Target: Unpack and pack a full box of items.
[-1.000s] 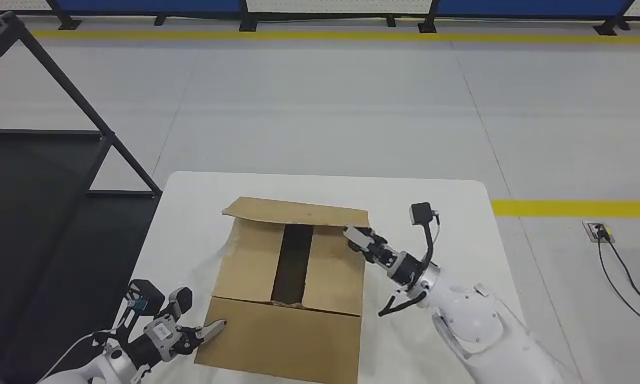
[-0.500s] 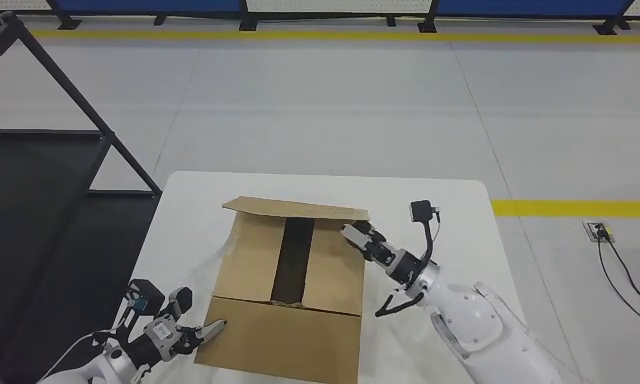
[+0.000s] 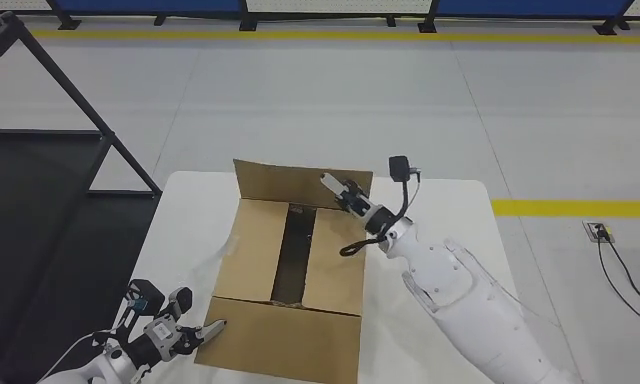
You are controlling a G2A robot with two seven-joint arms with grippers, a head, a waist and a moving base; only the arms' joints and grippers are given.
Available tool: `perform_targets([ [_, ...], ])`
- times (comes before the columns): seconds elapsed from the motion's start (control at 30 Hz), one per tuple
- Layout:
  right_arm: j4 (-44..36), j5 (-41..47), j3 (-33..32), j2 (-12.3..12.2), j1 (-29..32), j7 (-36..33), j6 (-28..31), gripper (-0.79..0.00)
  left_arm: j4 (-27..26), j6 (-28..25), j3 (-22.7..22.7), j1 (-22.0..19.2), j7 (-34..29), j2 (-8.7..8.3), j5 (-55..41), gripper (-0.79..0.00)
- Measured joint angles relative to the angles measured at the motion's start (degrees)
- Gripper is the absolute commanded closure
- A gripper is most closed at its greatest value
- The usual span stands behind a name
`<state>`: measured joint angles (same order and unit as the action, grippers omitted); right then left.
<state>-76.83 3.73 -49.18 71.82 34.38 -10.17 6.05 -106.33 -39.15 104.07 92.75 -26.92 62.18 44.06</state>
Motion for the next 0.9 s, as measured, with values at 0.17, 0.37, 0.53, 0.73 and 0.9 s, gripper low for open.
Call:
perform_targets([
  [0.17,8.21,-0.10,2.99,2.49,-5.61,1.70,-2.62,-0.785,0.00,0.00,0.00,0.00,0.00,0.00,0.00,-0.785],
  [0.37,15.27,-2.24,6.49,5.34,-9.39,5.12,-7.32,-0.785,0.00,0.00,0.00,0.00,0.00,0.00,0.00,-0.785],
  [0.53,20.55,-1.42,7.69,7.04,-11.26,2.74,-9.75,-0.785,0.00,0.00,0.00,0.00,0.00,0.00,0.00,-0.785],
  [0.73,25.09,-0.69,7.57,8.43,-12.69,0.61,-10.45,-0.785,0.00,0.00,0.00,0.00,0.00,0.00,0.00,-0.785],
  [0.9,26.12,-1.40,6.59,8.88,-12.83,0.13,-9.88,-0.785,0.00,0.00,0.00,0.00,0.00,0.00,0.00,-0.785],
])
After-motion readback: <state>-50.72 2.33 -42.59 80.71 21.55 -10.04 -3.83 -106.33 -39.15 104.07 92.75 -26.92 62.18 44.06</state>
